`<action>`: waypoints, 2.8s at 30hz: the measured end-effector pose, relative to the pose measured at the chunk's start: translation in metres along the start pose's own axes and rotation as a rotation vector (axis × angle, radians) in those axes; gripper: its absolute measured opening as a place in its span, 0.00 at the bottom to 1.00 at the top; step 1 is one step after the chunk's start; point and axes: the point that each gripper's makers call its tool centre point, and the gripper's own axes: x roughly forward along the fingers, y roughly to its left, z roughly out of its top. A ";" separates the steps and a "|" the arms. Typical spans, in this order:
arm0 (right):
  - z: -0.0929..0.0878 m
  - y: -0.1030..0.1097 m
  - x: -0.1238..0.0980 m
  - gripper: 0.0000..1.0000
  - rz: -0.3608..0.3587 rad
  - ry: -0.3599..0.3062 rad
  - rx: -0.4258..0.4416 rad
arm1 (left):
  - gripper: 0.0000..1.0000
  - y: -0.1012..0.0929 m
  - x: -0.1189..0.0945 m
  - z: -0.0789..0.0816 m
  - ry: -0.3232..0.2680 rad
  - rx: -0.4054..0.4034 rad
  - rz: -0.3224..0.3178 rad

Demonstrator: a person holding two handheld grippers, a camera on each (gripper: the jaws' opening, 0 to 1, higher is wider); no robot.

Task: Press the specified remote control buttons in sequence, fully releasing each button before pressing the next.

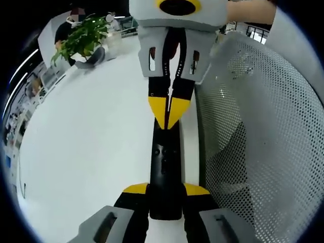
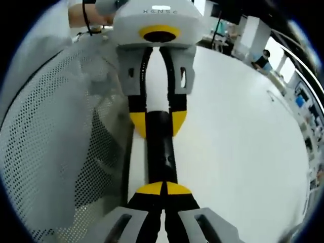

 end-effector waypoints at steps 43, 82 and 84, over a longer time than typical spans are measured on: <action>0.001 0.000 0.001 0.00 -0.137 0.006 0.079 | 0.25 0.002 -0.004 0.004 -0.375 -0.117 -0.040; 0.009 -0.001 0.009 0.00 -0.015 0.125 0.077 | 0.24 0.001 -0.003 0.004 -0.344 -0.041 -0.021; 0.008 -0.001 0.008 0.00 -0.015 0.126 0.069 | 0.24 0.001 -0.003 0.004 -0.343 -0.040 -0.021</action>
